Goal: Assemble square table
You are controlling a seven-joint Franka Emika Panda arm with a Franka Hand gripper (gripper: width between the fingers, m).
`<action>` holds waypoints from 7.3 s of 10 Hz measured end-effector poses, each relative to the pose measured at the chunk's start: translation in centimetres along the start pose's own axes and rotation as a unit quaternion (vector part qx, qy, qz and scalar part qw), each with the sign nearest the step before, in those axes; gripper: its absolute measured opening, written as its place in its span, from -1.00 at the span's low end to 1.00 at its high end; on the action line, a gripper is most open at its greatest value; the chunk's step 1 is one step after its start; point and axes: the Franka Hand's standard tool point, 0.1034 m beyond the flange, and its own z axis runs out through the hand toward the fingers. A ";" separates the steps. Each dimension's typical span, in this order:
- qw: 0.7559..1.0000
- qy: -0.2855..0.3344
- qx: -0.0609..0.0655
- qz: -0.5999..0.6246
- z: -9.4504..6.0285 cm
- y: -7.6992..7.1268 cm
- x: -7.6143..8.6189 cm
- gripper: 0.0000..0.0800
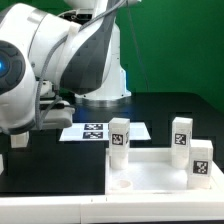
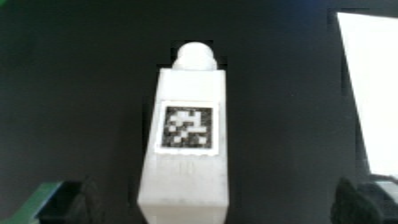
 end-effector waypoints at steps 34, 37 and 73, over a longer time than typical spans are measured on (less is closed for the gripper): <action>0.794 0.605 -0.018 0.047 -21.3 -7.9 -0.1 -0.29; 0.768 0.636 0.004 0.073 -22.2 -12.0 1.4 -0.29; 0.740 0.662 0.030 0.115 -22.9 -16.7 8.1 -0.28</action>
Offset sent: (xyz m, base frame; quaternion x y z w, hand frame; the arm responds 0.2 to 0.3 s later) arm -0.0171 -0.0043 -0.0206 0.0143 -0.0747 0.0741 0.9943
